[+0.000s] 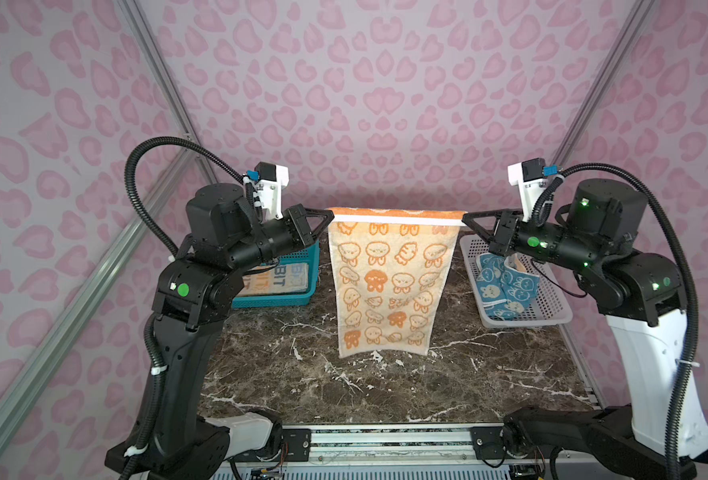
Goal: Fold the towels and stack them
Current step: 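Lift the near edge with both grippers and fold it over the far edge, then lower the folded edge and draw both grippers back toward the robot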
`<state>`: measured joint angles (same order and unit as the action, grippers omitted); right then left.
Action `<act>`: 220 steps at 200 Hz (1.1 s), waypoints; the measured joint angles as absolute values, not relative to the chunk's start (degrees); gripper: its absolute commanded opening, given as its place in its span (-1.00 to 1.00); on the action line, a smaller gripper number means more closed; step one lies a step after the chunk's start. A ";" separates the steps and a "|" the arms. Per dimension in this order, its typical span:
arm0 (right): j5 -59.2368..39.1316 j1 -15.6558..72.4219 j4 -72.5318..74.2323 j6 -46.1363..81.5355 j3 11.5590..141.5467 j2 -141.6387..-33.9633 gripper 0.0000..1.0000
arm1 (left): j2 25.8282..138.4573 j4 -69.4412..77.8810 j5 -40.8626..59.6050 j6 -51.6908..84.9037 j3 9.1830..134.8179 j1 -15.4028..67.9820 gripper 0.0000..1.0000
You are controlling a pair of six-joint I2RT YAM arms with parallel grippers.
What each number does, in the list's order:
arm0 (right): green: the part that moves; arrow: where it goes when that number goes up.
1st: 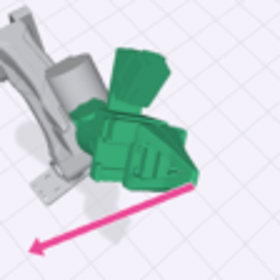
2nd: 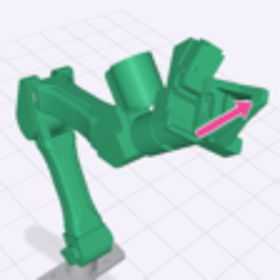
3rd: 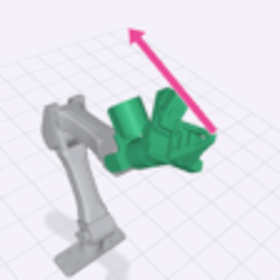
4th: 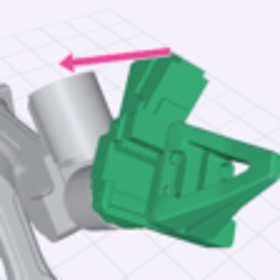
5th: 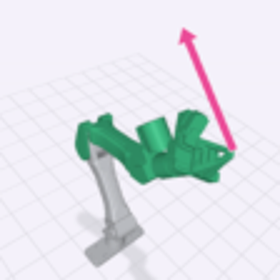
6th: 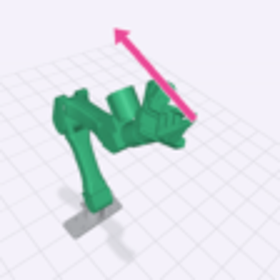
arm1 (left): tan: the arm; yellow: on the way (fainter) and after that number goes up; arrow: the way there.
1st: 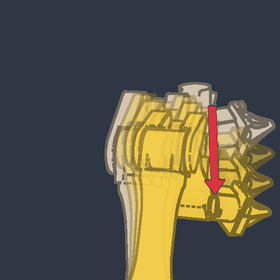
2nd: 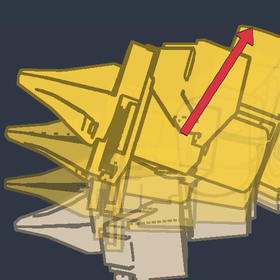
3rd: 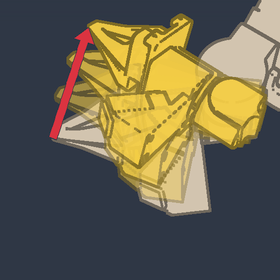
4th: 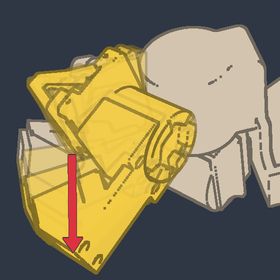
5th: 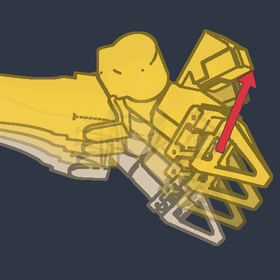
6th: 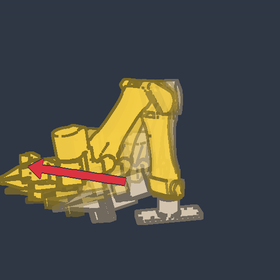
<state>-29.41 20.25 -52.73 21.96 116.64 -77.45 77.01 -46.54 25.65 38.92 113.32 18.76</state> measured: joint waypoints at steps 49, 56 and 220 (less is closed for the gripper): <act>-30.09 16.56 -49.82 23.40 107.96 -89.25 -1.00 | 92.03 -46.37 25.69 35.68 106.96 14.02 -0.95; -30.33 15.92 -48.82 23.55 107.35 -91.64 -1.00 | 94.48 -46.00 25.89 35.07 106.87 13.63 -0.95; -34.30 14.83 -34.13 23.44 72.88 -95.48 -1.00 | 94.61 -32.95 25.06 31.53 71.48 15.92 -0.96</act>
